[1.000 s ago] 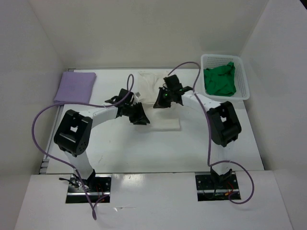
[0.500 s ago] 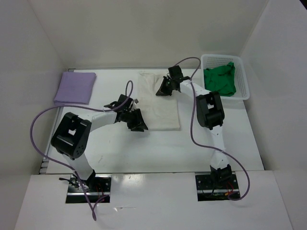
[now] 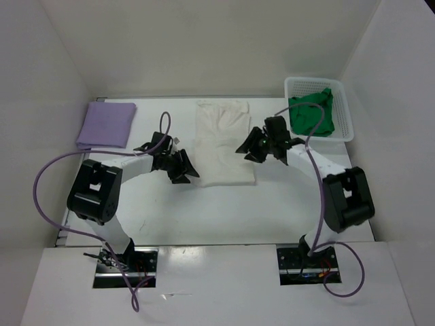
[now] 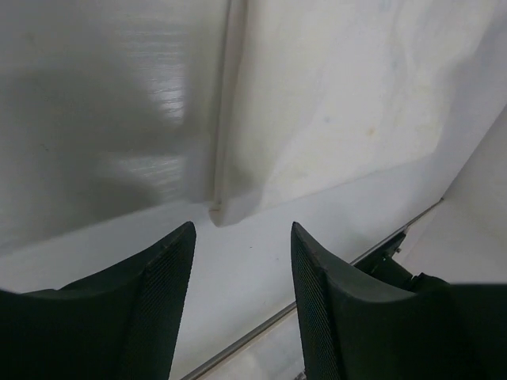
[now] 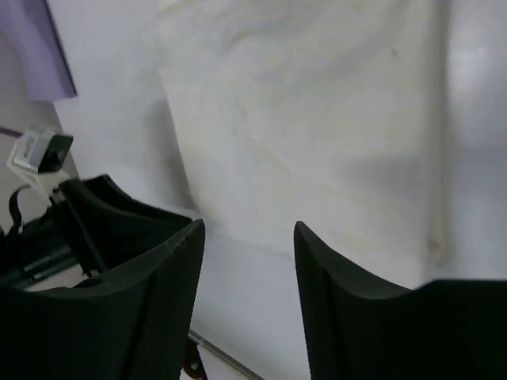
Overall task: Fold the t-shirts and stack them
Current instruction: Grab one side of the 2/3 rectangular tshirt with both arms
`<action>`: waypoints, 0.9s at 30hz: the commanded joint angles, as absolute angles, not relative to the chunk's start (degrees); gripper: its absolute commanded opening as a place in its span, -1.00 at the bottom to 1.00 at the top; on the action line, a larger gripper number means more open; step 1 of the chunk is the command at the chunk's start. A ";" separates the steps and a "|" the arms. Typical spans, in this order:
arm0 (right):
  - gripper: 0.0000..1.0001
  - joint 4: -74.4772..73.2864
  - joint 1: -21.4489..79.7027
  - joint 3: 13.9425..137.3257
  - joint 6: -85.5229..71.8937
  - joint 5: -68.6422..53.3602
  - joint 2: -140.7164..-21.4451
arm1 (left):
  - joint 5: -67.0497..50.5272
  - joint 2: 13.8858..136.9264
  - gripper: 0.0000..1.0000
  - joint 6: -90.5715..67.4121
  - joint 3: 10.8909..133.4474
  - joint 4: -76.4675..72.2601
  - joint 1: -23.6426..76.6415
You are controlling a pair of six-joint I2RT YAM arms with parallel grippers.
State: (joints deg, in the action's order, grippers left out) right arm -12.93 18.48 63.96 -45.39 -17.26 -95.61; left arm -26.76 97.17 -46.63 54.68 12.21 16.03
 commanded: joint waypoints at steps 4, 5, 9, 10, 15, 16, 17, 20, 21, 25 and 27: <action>0.23 -9.05 16.00 47.56 -48.70 -13.00 -84.81 | -31.19 102.73 0.19 -44.74 54.93 9.94 16.44; 0.23 -9.57 15.47 46.68 -48.00 -13.01 -84.81 | -31.20 103.27 0.19 -44.74 54.93 9.93 16.44; 0.23 -8.79 15.47 43.25 -47.99 -13.01 -85.52 | -31.73 104.59 0.13 -44.74 54.41 9.40 16.44; 0.26 -7.83 15.47 43.24 -47.99 -12.14 -86.21 | -31.73 104.59 0.13 -44.74 54.40 8.80 16.44; 0.18 -6.59 15.47 44.03 -47.46 -11.60 -92.70 | -31.11 106.43 -0.05 -45.35 53.88 7.04 16.96; -0.01 -5.98 15.47 44.03 -47.46 -12.56 -93.42 | -31.11 106.44 -0.09 -45.96 53.88 7.03 16.96; -0.10 -5.45 15.47 44.03 -47.46 -13.09 -93.43 | -31.11 106.44 -0.17 -45.97 53.88 7.03 16.96; -0.59 -4.93 15.47 43.51 -47.46 -13.62 -94.22 | -31.11 106.44 -0.38 -45.97 53.88 6.50 16.96; -0.71 -4.92 15.47 43.51 -47.46 -13.62 -93.44 | -30.59 106.44 -0.49 -45.97 53.88 6.50 17.48; -1.00 -6.85 15.47 40.88 -47.99 -14.15 -88.00 | -29.88 103.10 -0.88 -44.66 52.65 9.84 17.49; -1.00 -9.21 17.47 39.64 -48.60 -14.15 -85.18 | -29.88 100.13 -1.00 -43.25 51.34 12.29 17.49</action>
State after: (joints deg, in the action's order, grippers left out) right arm -7.18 15.64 41.58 -48.42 -14.76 -90.54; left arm -30.98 104.27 -46.33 53.43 8.05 17.19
